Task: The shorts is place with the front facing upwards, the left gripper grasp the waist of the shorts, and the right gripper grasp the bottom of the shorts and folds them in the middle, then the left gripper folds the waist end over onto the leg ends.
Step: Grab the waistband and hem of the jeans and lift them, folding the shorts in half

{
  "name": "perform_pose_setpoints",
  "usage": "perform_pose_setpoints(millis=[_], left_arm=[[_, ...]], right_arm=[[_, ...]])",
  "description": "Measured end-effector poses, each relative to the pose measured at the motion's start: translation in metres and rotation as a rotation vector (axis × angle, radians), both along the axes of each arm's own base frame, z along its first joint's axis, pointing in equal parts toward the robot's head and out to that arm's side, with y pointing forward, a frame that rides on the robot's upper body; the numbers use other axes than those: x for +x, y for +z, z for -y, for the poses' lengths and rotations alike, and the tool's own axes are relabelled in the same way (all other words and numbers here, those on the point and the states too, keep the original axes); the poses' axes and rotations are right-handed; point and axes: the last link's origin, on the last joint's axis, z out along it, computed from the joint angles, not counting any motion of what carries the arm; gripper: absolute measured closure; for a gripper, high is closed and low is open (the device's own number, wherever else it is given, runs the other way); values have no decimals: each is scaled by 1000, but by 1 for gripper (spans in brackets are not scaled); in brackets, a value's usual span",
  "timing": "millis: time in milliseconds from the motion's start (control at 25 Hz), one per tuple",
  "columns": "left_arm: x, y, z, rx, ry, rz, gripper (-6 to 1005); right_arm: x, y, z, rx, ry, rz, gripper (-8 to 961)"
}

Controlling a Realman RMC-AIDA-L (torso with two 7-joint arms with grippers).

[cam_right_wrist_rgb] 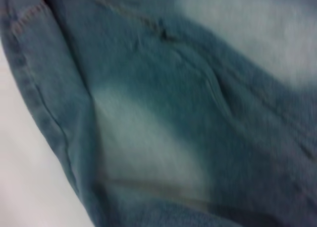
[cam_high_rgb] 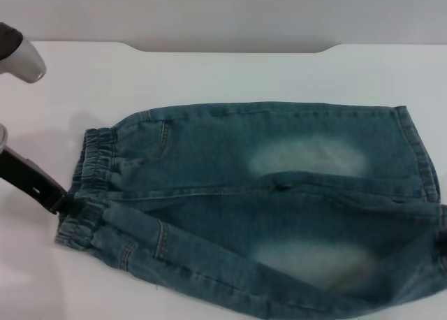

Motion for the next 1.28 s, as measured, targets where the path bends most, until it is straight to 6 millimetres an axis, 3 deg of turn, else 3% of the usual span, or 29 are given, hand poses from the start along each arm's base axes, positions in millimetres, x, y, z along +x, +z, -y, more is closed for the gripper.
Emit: perform_pose_setpoints(millis=[720,1000,1280], left_arm=[[23,11,-12,2,-95,12,969],[42,11,-22,23,-159,33,968],[60,9,-34,34,-214,37,968]], right_arm=[[2,35,-16,248,63,-61,952],[-4,43,-25,314,97,-74,952],[-7,66,-34,451,124,-102,952]])
